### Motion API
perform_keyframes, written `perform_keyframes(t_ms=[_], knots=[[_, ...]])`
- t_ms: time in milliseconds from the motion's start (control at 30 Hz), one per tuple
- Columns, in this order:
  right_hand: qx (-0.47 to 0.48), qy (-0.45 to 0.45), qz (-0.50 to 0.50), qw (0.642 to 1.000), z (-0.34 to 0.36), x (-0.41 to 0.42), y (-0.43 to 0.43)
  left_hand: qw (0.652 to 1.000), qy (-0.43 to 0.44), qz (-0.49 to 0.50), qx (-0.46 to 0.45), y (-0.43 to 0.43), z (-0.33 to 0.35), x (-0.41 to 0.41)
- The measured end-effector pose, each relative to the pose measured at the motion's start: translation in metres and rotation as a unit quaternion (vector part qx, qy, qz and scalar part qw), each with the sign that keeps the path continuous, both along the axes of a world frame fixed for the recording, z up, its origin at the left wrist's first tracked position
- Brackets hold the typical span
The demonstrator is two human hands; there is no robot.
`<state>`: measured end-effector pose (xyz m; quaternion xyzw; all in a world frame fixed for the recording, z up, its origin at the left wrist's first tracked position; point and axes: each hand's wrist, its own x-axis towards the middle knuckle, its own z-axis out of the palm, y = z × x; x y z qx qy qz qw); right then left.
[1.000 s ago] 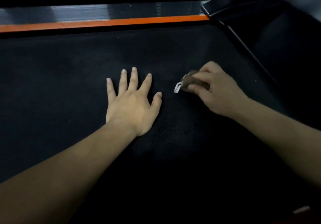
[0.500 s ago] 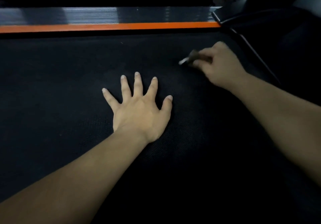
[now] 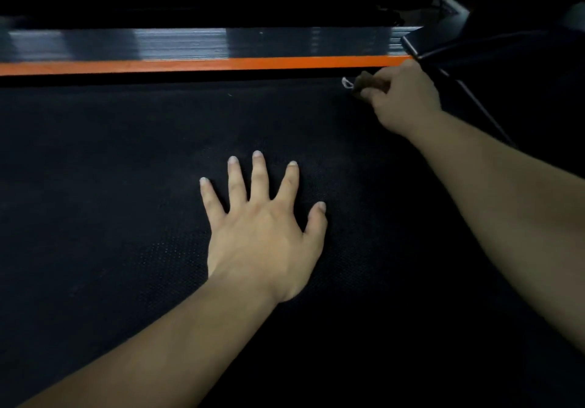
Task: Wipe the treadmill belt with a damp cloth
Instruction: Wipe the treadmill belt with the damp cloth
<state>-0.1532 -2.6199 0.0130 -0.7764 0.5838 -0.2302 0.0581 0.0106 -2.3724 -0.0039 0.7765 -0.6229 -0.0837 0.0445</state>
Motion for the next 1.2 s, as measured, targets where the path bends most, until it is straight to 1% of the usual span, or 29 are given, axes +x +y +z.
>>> perform_keyframes(t_ms=[67,133,167,200,233,300,333,367,500,533,600,667,700,733,833,867,900,933,1000,1033,1067,1133,1200], knots=[[0.013,-0.009,0.067,0.998,-0.007,0.009,0.015,1.0,-0.003,0.0,0.0,0.0,0.0,0.0],[0.025,0.004,0.138,0.99,-0.011,0.007,0.028,1.0,-0.006,0.001,-0.001,0.0,0.0,-0.001],[0.025,0.019,0.135,0.99,-0.009,0.004,0.025,1.0,-0.006,0.003,-0.001,0.001,0.0,0.0],[0.013,0.026,0.1,0.995,-0.005,0.001,0.013,1.0,-0.004,0.003,0.0,0.0,0.0,-0.001],[0.0,0.023,0.042,0.999,0.0,-0.003,-0.001,1.0,-0.003,0.002,0.002,0.0,0.0,-0.001],[0.001,-0.006,-0.065,0.998,0.007,-0.011,-0.022,1.0,-0.002,0.001,0.001,0.0,0.001,-0.002],[-0.002,-0.015,-0.089,0.996,0.007,-0.011,-0.024,1.0,-0.002,0.001,0.0,0.0,0.001,-0.002],[-0.004,-0.017,-0.087,0.996,0.005,-0.009,-0.022,1.0,-0.002,0.002,0.0,0.0,0.002,-0.002],[0.007,-0.01,0.05,0.999,-0.004,-0.01,-0.005,1.0,-0.005,0.006,-0.003,0.0,0.003,-0.003],[0.013,-0.003,0.054,0.998,-0.001,-0.014,-0.007,1.0,-0.004,0.007,-0.003,0.0,0.003,-0.002],[-0.005,0.015,-0.002,1.0,0.005,-0.023,-0.018,1.0,-0.002,0.005,-0.001,0.0,0.001,-0.003],[-0.031,0.024,-0.1,0.994,0.008,-0.029,-0.024,1.0,-0.002,0.002,-0.002,-0.001,0.001,-0.003],[-0.032,0.026,-0.116,0.992,0.006,-0.028,-0.021,1.0,-0.001,0.002,-0.003,-0.001,0.001,-0.003],[-0.031,0.024,-0.105,0.994,0.003,-0.025,-0.017,1.0,-0.002,0.003,-0.002,-0.001,0.001,-0.003],[-0.011,0.017,0.021,1.0,-0.004,-0.027,0.004,1.0,-0.006,0.0,-0.001,0.0,0.002,-0.003],[-0.018,0.034,0.034,0.999,-0.003,-0.029,0.008,1.0,-0.006,0.001,-0.003,0.0,0.002,-0.003],[-0.031,0.052,0.011,0.998,0.0,-0.031,0.004,1.0,-0.005,0.003,-0.004,0.0,0.002,-0.003],[-0.038,0.063,-0.035,0.997,0.004,-0.034,-0.003,1.0,-0.004,0.003,-0.006,0.0,0.002,-0.002],[-0.016,0.033,-0.112,0.993,0.011,-0.035,-0.011,1.0,0.002,-0.005,-0.012,0.001,0.002,-0.002],[-0.012,0.018,-0.119,0.993,0.01,-0.035,-0.01,1.0,0.006,-0.017,-0.016,0.001,0.002,-0.002],[-0.014,0.015,-0.099,0.995,0.007,-0.034,-0.005,0.999,0.01,-0.033,-0.02,0.002,0.002,-0.002],[-0.007,0.017,-0.022,1.0,0.002,-0.038,0.013,0.998,0.016,-0.057,-0.022,0.002,0.002,-0.002],[0.013,0.03,0.044,0.999,0.001,-0.052,0.032,0.998,0.018,-0.059,-0.018,0.001,0.001,-0.002]])
